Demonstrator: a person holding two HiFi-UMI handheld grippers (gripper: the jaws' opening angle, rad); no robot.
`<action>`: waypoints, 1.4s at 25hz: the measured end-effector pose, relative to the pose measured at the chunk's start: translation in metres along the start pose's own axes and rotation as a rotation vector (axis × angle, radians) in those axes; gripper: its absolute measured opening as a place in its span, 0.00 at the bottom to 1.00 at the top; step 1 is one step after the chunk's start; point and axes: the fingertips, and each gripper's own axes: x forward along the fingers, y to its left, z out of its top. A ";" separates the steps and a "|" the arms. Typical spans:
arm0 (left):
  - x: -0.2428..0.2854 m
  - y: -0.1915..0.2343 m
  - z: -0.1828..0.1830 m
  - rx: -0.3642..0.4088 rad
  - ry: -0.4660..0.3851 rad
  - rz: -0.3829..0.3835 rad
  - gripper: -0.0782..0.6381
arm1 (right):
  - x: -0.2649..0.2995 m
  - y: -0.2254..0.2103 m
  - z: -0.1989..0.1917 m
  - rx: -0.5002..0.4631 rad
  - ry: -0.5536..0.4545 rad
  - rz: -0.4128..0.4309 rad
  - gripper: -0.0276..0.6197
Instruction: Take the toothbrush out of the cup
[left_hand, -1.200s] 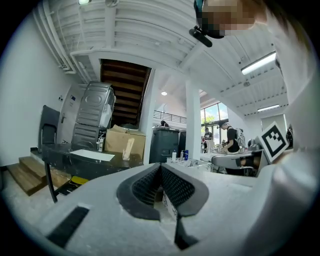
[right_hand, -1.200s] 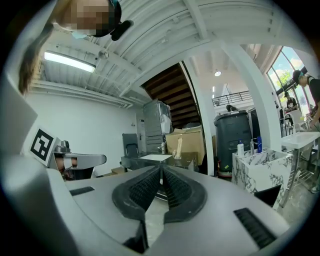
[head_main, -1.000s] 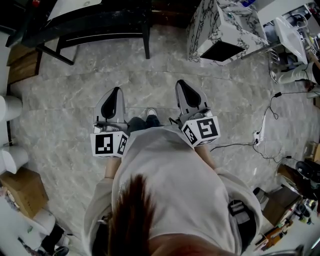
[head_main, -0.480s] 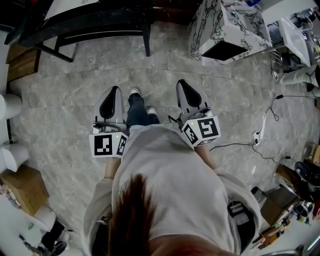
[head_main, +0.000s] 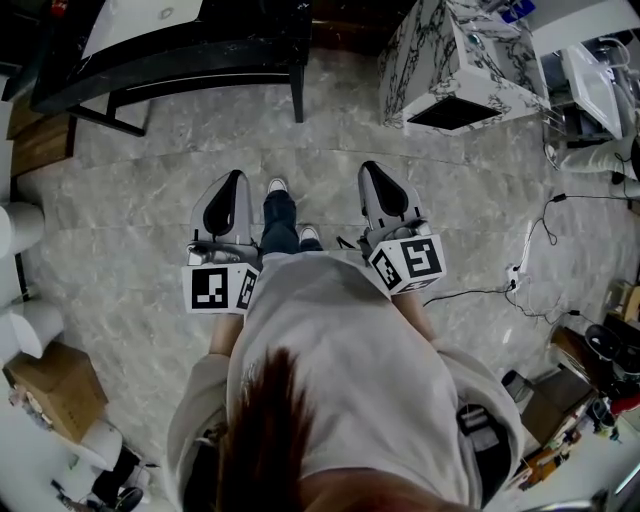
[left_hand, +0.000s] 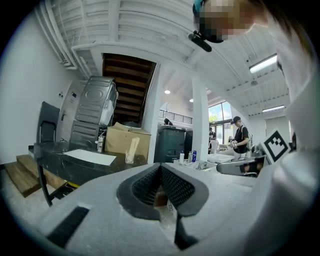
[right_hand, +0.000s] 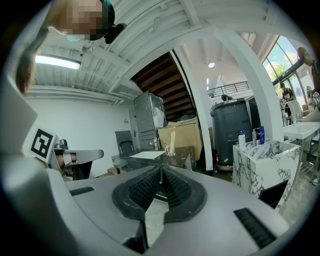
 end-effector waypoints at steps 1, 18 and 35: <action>0.007 0.008 0.003 0.001 -0.007 -0.004 0.13 | 0.009 0.000 0.004 -0.001 -0.004 -0.007 0.08; 0.079 0.117 0.043 0.009 -0.090 -0.053 0.13 | 0.130 0.020 0.047 -0.014 -0.069 -0.076 0.08; 0.100 0.134 0.037 -0.041 -0.090 -0.089 0.13 | 0.155 0.025 0.047 -0.023 -0.046 -0.092 0.08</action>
